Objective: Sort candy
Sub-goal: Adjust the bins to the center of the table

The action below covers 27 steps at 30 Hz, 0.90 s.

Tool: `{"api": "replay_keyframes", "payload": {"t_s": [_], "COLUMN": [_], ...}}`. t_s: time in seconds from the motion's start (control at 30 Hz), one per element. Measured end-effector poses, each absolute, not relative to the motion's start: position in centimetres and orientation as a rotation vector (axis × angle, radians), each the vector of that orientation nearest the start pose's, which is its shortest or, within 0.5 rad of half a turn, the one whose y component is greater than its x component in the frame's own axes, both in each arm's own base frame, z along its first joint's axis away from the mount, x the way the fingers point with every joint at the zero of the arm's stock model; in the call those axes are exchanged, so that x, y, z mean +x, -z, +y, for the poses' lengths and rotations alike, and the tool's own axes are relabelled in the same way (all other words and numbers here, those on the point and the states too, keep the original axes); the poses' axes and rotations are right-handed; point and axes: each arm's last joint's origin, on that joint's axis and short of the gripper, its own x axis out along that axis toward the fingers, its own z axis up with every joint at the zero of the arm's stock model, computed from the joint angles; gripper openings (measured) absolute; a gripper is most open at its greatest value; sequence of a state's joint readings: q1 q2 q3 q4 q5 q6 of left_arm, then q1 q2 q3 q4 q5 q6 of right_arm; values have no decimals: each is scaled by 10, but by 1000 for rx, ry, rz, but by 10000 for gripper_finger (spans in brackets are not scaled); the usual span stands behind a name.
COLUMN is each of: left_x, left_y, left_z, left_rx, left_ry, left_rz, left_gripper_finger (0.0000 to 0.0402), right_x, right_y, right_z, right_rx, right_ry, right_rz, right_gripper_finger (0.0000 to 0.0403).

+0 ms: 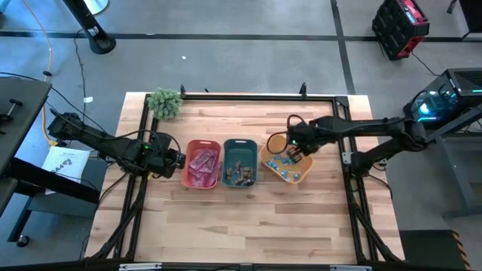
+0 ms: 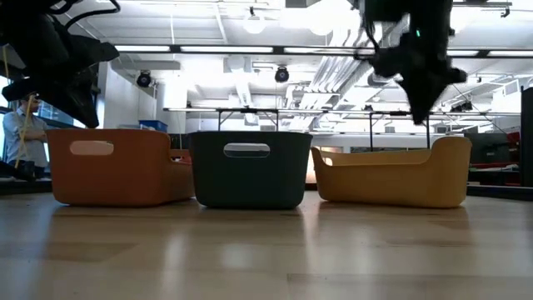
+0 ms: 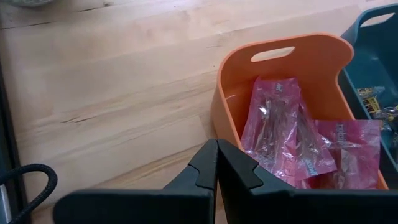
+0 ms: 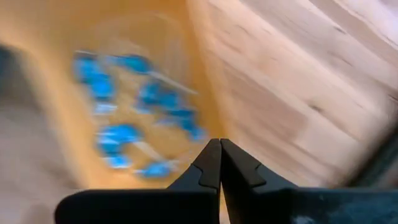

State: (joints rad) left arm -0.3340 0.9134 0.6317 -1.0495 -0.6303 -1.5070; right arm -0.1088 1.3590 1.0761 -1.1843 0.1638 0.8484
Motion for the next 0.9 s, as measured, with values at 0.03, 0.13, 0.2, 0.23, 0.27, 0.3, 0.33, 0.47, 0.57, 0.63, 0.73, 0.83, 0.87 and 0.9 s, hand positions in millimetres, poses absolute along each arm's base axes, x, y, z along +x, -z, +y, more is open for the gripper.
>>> {"api": "replay_keyframes", "payload": {"t_s": [0.03,0.13,0.2,0.23,0.27,0.3,0.33,0.47,0.57,0.63,0.73,0.83,0.87,0.9], "left_x": [131,131,131,131,131,131,131,131,131,130,130,130,130,130], "left_y": [-214,-214,-213,-213,-213,-213,-213,-213,-213,-213,-213,-213,-213,-213], "left_z": [-27,-27,-28,-28,-28,-28,-28,-28,-28,-28,-28,-28,-28,-28], "left_rx": [-705,-707,-712,-713,-715,-716,-716,-715,-696,-687,-684,-683,-684,-683], "left_ry": [-997,-996,-992,-991,-990,-989,-989,-988,-976,-965,-959,-959,-959,-959], "left_rz": [693,697,705,709,711,713,713,714,729,746,755,756,756,756], "left_gripper_finger": [0,0,0,0,0,0,0,0,0,0,0,0,0,0], "right_x": [221,211,206,204,202,201,200,203,209,213,222,228,230,232], "right_y": [-249,-232,-221,-215,-211,-207,-203,-198,-198,-198,-199,-201,-201,-201], "right_z": [-34,-45,-50,-50,-50,-48,-45,-29,-14,-4,10,21,24,27], "right_rx": [640,663,683,700,720,740,759,772,813,844,892,948,964,977], "right_ry": [845,908,930,928,918,900,879,850,810,782,739,705,698,691], "right_rz": [1301,1353,1376,1388,1404,1418,1429,1424,1398,1365,1294,1225,1205,1187], "right_gripper_finger": [0,0,0,0,0,0,0,0,0,0,0,0,0,0]}}
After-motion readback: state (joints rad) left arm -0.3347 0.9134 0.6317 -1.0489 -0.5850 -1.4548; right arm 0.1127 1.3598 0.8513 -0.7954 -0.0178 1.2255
